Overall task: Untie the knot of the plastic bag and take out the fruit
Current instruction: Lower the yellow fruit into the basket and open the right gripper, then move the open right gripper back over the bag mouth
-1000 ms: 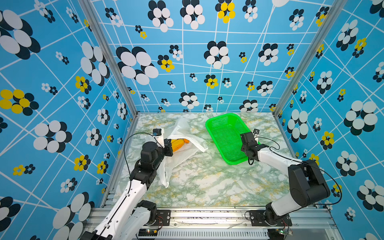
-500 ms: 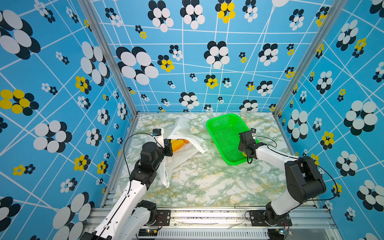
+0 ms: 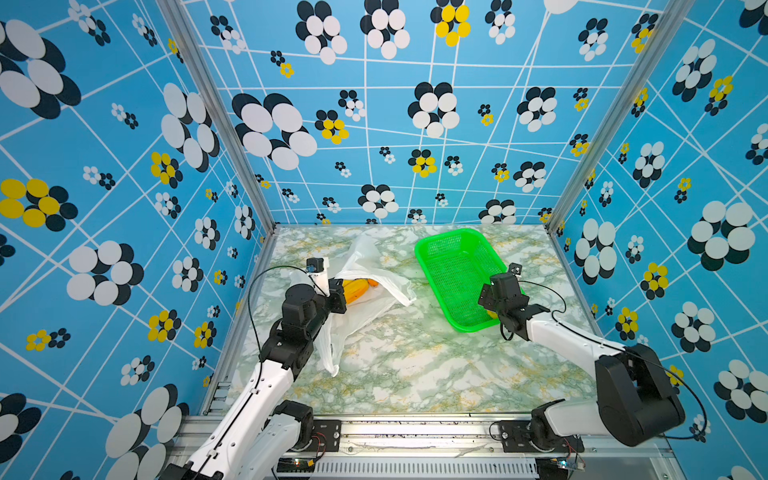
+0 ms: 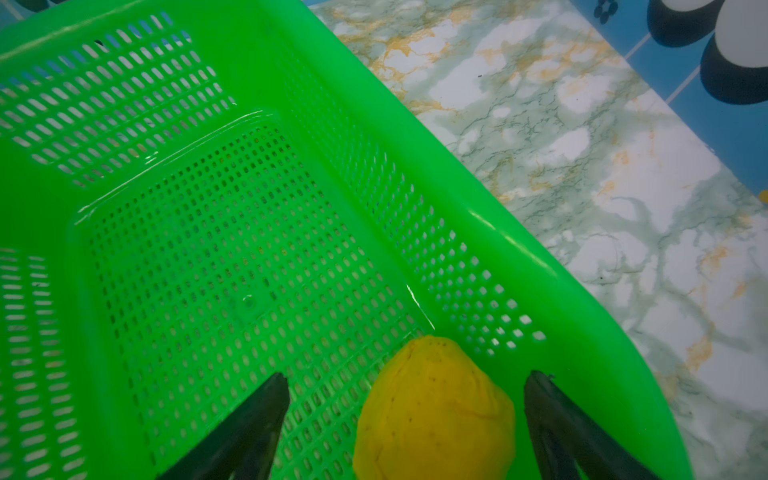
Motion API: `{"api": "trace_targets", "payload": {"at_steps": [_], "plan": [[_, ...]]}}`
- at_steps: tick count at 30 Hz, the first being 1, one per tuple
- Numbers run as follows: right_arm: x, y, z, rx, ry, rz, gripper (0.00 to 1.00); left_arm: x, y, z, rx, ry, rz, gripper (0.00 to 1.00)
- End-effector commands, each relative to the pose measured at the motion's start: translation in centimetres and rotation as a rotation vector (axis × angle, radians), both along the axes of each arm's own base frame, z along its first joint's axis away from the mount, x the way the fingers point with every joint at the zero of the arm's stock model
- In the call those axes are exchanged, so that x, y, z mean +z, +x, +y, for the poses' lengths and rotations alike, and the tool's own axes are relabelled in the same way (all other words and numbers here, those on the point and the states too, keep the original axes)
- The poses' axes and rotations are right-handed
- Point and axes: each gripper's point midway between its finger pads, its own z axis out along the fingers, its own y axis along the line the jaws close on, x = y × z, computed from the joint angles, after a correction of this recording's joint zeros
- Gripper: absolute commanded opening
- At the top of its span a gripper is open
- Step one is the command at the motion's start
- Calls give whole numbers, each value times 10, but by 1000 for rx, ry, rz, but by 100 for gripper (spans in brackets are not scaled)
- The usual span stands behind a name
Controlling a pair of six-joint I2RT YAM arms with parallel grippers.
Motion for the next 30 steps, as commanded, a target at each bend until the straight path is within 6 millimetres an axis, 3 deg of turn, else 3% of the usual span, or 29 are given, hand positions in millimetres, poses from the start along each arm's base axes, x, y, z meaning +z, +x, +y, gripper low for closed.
{"api": "trace_targets", "payload": {"at_steps": [1, 5, 10, 13, 16, 19, 24, 30], "plan": [[39, -6, 25, 119, 8, -117, 90, 1, -3, 1, 9, 3, -8, 0], [82, -26, 60, 274, -42, -241, 88, 0, -2, -1, -2, 4, -7, 0], [110, -61, 133, 599, 9, -393, 73, 2, -4, 0, 3, 2, -12, 0], [120, -82, 179, 782, -30, -422, 61, 1, -4, 1, 9, 5, -14, 0], [120, -112, 226, 975, -72, -462, 59, 1, -5, -1, -2, 2, -12, 0], [122, -142, 262, 1144, -2, -524, 58, 1, -7, -2, -8, -3, -14, 0], [127, -159, 295, 1242, 120, -552, 52, 2, -8, 0, 1, -4, -21, 0], [112, -153, 320, 1230, 193, -518, 48, 4, -11, -2, -13, -11, -28, 0]]}}
